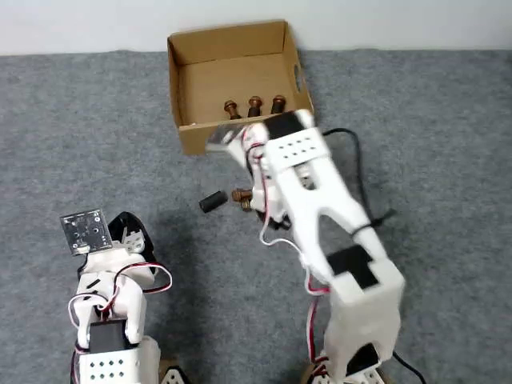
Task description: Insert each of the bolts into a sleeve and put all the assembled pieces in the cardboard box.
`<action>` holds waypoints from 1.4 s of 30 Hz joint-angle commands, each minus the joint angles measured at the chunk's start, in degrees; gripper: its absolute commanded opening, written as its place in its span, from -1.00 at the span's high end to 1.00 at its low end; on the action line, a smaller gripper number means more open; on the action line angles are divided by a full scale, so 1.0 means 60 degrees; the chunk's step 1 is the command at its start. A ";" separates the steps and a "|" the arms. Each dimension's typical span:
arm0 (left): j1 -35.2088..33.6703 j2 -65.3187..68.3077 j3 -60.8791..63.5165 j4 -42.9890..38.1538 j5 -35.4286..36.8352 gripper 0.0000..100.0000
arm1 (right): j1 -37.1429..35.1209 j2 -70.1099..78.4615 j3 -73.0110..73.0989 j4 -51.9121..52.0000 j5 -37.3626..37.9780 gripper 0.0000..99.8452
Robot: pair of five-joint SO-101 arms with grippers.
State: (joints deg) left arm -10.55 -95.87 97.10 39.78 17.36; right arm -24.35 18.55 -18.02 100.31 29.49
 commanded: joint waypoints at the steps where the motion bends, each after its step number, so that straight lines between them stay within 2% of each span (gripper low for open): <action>1: 0.0205 0.0044 -0.0037 -0.0029 0.0015 0.99 | 0.0535 -0.1941 0.0293 0.0432 -0.2037 0.98; 15: 0.2286 0.0029 -0.0051 0.0967 0.0015 0.99 | 0.3407 -0.8872 0.4938 0.0344 -0.7341 0.98; 20: 0.2828 0.0044 -0.0579 0.1172 0.0015 0.99 | 0.4755 -1.0938 0.6989 0.0183 -0.7385 0.98; 23: 0.3253 0.0044 -0.1341 0.1582 -0.0527 0.99 | 0.5473 -1.1832 0.8073 -0.0007 -0.7385 0.98; 29: 0.4249 0.0044 -0.2073 0.2579 -0.1568 0.99 | 0.6000 -1.2974 0.9553 -0.0139 -0.7399 0.98; 34: 0.4703 0.0103 -0.2440 0.2857 -0.2462 0.99 | 0.6220 -1.3487 1.0212 -0.0520 -0.7385 0.98; 38: 0.4747 0.1333 -0.3187 0.2974 -0.2593 0.99 | 0.6234 -1.4103 1.0740 -0.0799 -0.7370 0.98; 42: 0.4777 0.3751 -0.4711 0.2930 -0.2608 0.99 | 0.6234 -1.4908 1.1223 -0.1048 -0.7355 0.98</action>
State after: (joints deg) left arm 17.49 -82.77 76.44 57.27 2.42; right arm 12.31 -67.96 48.97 95.82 -14.29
